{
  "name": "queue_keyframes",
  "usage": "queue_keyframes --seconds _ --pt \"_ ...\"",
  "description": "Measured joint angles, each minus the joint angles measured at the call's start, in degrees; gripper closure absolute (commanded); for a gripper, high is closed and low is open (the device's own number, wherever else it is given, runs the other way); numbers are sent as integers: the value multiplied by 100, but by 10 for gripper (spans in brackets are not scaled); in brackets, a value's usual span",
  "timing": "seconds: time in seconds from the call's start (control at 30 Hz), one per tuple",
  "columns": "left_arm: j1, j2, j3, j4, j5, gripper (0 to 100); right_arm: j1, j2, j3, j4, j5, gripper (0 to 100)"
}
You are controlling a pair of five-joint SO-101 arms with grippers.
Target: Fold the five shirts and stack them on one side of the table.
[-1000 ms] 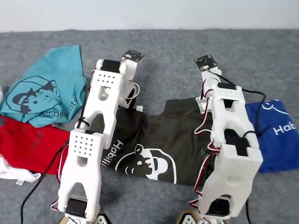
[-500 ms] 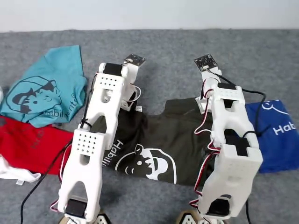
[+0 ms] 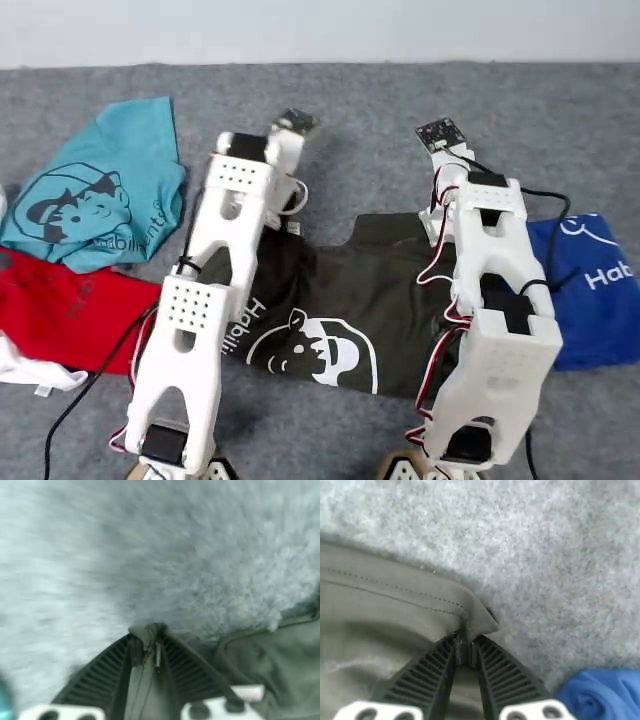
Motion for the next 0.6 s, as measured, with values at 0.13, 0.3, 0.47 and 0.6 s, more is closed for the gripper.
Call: queue_keyframes --seconds 0.13,0.3,0.47,0.6 --pt "-299 -642 -26 0 0 989 0 -545 -237 422 -97 988" --pt "-818 -1336 158 0 0 989 -9 -1354 -536 967 -343 988" --pt "-1292 -2031 615 0 0 989 -26 -2426 -615 1371 -492 988" --pt "-1319 -2699 1187 0 0 989 -35 -3446 -615 1688 -527 988"
